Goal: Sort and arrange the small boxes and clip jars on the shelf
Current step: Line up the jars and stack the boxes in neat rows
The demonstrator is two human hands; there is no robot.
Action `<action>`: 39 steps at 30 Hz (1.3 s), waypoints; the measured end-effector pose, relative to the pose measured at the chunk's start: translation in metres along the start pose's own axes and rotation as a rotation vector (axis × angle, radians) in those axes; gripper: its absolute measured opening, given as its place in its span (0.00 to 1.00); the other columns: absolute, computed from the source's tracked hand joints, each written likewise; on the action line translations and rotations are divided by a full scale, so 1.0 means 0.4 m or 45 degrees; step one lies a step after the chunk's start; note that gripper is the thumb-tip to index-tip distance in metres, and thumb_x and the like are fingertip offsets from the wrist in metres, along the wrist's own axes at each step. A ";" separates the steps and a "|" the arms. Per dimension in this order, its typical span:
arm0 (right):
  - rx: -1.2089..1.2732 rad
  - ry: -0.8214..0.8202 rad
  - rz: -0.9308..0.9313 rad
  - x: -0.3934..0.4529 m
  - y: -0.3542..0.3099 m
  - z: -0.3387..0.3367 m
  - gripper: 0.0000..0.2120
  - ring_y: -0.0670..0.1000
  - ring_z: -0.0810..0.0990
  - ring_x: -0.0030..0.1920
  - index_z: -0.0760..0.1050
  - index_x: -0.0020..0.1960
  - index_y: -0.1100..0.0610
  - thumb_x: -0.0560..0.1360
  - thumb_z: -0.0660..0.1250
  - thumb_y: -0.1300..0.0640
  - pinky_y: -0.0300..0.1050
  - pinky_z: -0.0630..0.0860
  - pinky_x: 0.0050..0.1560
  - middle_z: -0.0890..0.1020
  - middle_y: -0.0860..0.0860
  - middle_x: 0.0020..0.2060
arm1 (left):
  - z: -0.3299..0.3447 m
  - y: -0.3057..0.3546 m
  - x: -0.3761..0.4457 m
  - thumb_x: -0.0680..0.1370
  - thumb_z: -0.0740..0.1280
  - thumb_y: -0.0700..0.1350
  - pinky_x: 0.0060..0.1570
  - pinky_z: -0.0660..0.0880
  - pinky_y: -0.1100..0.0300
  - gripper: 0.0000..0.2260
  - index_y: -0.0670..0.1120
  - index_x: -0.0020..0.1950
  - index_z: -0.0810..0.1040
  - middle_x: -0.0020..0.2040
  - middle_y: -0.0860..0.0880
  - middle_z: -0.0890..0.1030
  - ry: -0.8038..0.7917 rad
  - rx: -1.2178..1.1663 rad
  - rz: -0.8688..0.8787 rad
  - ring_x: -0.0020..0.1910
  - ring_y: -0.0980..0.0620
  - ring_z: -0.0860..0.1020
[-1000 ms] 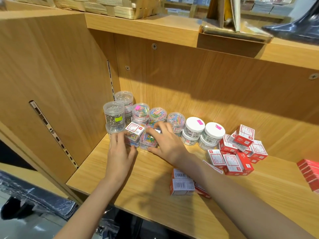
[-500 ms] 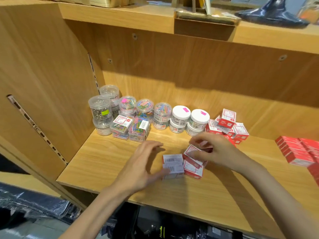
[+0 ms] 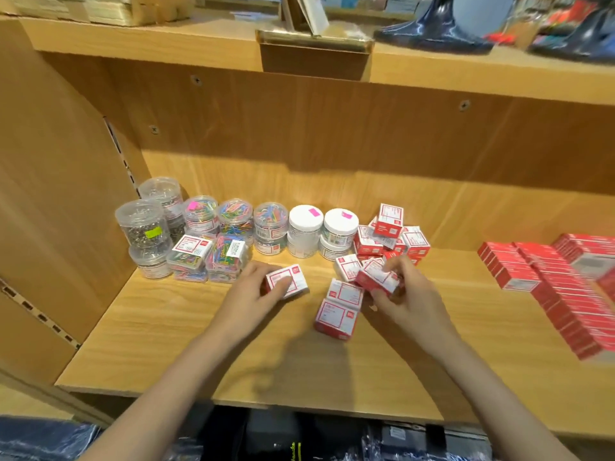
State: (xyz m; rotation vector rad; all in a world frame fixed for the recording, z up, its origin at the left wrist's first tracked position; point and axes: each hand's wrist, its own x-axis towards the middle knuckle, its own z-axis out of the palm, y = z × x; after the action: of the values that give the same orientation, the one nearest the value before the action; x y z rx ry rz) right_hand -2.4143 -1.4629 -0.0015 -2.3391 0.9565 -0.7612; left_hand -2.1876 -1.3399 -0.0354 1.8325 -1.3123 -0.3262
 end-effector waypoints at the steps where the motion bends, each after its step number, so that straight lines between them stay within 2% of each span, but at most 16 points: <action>1: 0.009 -0.041 0.039 0.001 0.011 -0.008 0.14 0.48 0.72 0.38 0.66 0.45 0.52 0.68 0.71 0.59 0.35 0.63 0.35 0.75 0.45 0.37 | -0.001 -0.006 0.006 0.70 0.58 0.64 0.49 0.64 0.66 0.27 0.45 0.56 0.78 0.49 0.49 0.75 0.009 0.031 -0.031 0.49 0.55 0.72; 3: -0.024 -0.167 0.054 0.009 0.051 -0.052 0.15 0.49 0.73 0.37 0.63 0.42 0.52 0.66 0.71 0.59 0.37 0.64 0.33 0.76 0.46 0.36 | 0.024 0.016 0.044 0.75 0.61 0.57 0.49 0.67 0.58 0.19 0.44 0.55 0.76 0.48 0.48 0.77 0.048 0.044 -0.073 0.50 0.50 0.74; 6: -0.082 -0.294 0.038 -0.001 0.056 -0.050 0.16 0.44 0.72 0.36 0.63 0.42 0.54 0.64 0.71 0.59 0.38 0.64 0.31 0.75 0.47 0.36 | 0.023 0.022 0.054 0.79 0.62 0.49 0.48 0.70 0.57 0.11 0.45 0.58 0.71 0.51 0.48 0.79 0.068 -0.023 -0.093 0.51 0.50 0.76; 8: -0.059 -0.325 0.029 -0.009 0.053 -0.048 0.16 0.45 0.73 0.36 0.63 0.42 0.52 0.64 0.71 0.58 0.40 0.67 0.34 0.75 0.47 0.38 | 0.024 0.026 0.044 0.78 0.61 0.53 0.51 0.70 0.58 0.13 0.48 0.58 0.71 0.53 0.50 0.78 0.034 -0.060 -0.040 0.52 0.52 0.75; 11: -0.019 -0.404 0.019 -0.002 0.058 -0.063 0.16 0.48 0.74 0.37 0.63 0.44 0.50 0.65 0.70 0.57 0.45 0.71 0.38 0.77 0.49 0.40 | 0.037 0.039 0.027 0.69 0.66 0.60 0.53 0.70 0.63 0.23 0.54 0.60 0.68 0.53 0.54 0.75 -0.062 -0.135 -0.013 0.52 0.59 0.74; 14: -0.059 -0.582 -0.019 -0.001 0.068 -0.072 0.16 0.44 0.71 0.37 0.64 0.45 0.53 0.65 0.71 0.58 0.35 0.67 0.35 0.75 0.45 0.40 | 0.052 0.028 0.019 0.68 0.72 0.48 0.53 0.70 0.66 0.24 0.56 0.60 0.66 0.55 0.53 0.74 -0.060 -0.083 0.026 0.53 0.57 0.74; 17: -0.211 -0.721 -0.118 0.000 0.084 -0.071 0.17 0.43 0.67 0.44 0.64 0.45 0.53 0.66 0.72 0.57 0.29 0.63 0.41 0.69 0.42 0.45 | 0.046 0.029 0.022 0.69 0.74 0.40 0.46 0.68 0.75 0.23 0.53 0.59 0.68 0.53 0.53 0.76 -0.045 -0.085 -0.013 0.51 0.57 0.75; 21: -0.216 -0.557 -0.219 0.006 0.066 -0.076 0.17 0.43 0.64 0.52 0.67 0.48 0.46 0.66 0.71 0.44 0.27 0.61 0.48 0.67 0.41 0.49 | 0.032 0.034 0.017 0.68 0.75 0.39 0.46 0.72 0.70 0.23 0.54 0.56 0.69 0.51 0.53 0.77 -0.121 -0.068 -0.043 0.49 0.56 0.76; 23: -0.202 -0.480 -0.282 0.009 0.031 -0.064 0.21 0.43 0.64 0.52 0.67 0.51 0.45 0.65 0.65 0.34 0.33 0.62 0.51 0.68 0.40 0.50 | 0.022 0.043 0.009 0.68 0.74 0.36 0.43 0.72 0.72 0.23 0.54 0.55 0.68 0.49 0.55 0.77 -0.154 -0.137 -0.078 0.45 0.61 0.77; 25: -0.328 -0.537 -0.349 0.010 -0.004 -0.035 0.28 0.45 0.64 0.57 0.68 0.58 0.46 0.64 0.63 0.31 0.43 0.63 0.57 0.69 0.41 0.54 | 0.014 0.051 0.001 0.69 0.73 0.35 0.40 0.71 0.75 0.23 0.51 0.57 0.68 0.48 0.57 0.76 -0.167 -0.180 -0.119 0.43 0.68 0.77; 27: -0.541 -0.643 -0.379 0.004 -0.027 0.000 0.32 0.49 0.61 0.65 0.65 0.66 0.48 0.68 0.65 0.35 0.48 0.59 0.64 0.66 0.46 0.64 | 0.006 0.055 -0.007 0.69 0.73 0.35 0.39 0.71 0.75 0.23 0.49 0.57 0.69 0.48 0.58 0.77 -0.182 -0.210 -0.148 0.43 0.71 0.76; 30: -0.584 -0.539 -0.437 -0.008 -0.032 0.031 0.27 0.55 0.60 0.68 0.67 0.68 0.52 0.72 0.67 0.47 0.52 0.60 0.67 0.64 0.52 0.69 | -0.008 0.053 -0.015 0.69 0.73 0.36 0.41 0.72 0.74 0.22 0.53 0.56 0.69 0.48 0.58 0.77 -0.198 -0.191 -0.148 0.44 0.69 0.77; 33: -0.559 -0.427 -0.532 -0.023 -0.021 0.053 0.23 0.58 0.68 0.63 0.73 0.63 0.55 0.69 0.70 0.52 0.56 0.68 0.61 0.72 0.56 0.63 | -0.015 0.045 -0.025 0.69 0.73 0.35 0.43 0.74 0.71 0.24 0.56 0.56 0.68 0.49 0.54 0.78 -0.195 -0.206 -0.163 0.45 0.65 0.78; 35: -0.571 -0.331 -0.578 -0.033 -0.025 0.066 0.23 0.53 0.68 0.58 0.75 0.58 0.56 0.65 0.72 0.51 0.52 0.73 0.54 0.75 0.54 0.57 | -0.015 0.040 -0.033 0.69 0.73 0.34 0.44 0.75 0.69 0.26 0.54 0.60 0.67 0.51 0.51 0.78 -0.144 -0.232 -0.175 0.47 0.61 0.78; 37: -0.508 -0.282 -0.588 -0.047 -0.026 0.075 0.22 0.49 0.66 0.53 0.76 0.55 0.55 0.63 0.74 0.49 0.47 0.74 0.49 0.76 0.51 0.51 | -0.013 0.035 -0.042 0.69 0.73 0.35 0.49 0.76 0.65 0.27 0.55 0.61 0.67 0.53 0.50 0.77 -0.049 -0.221 -0.149 0.50 0.57 0.78; 39: -0.431 -0.265 -0.614 -0.059 -0.022 0.078 0.21 0.48 0.67 0.51 0.75 0.54 0.55 0.64 0.74 0.50 0.45 0.73 0.47 0.77 0.50 0.49 | -0.015 0.031 -0.049 0.69 0.73 0.37 0.52 0.76 0.57 0.25 0.58 0.58 0.69 0.54 0.51 0.77 0.009 -0.194 -0.100 0.52 0.54 0.77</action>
State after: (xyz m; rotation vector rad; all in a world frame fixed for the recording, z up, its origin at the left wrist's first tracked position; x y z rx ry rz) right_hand -2.4038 -1.4328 -0.0258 -2.9309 0.4575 -0.5392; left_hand -2.2003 -1.3212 -0.0272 1.7576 -1.1797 -0.4488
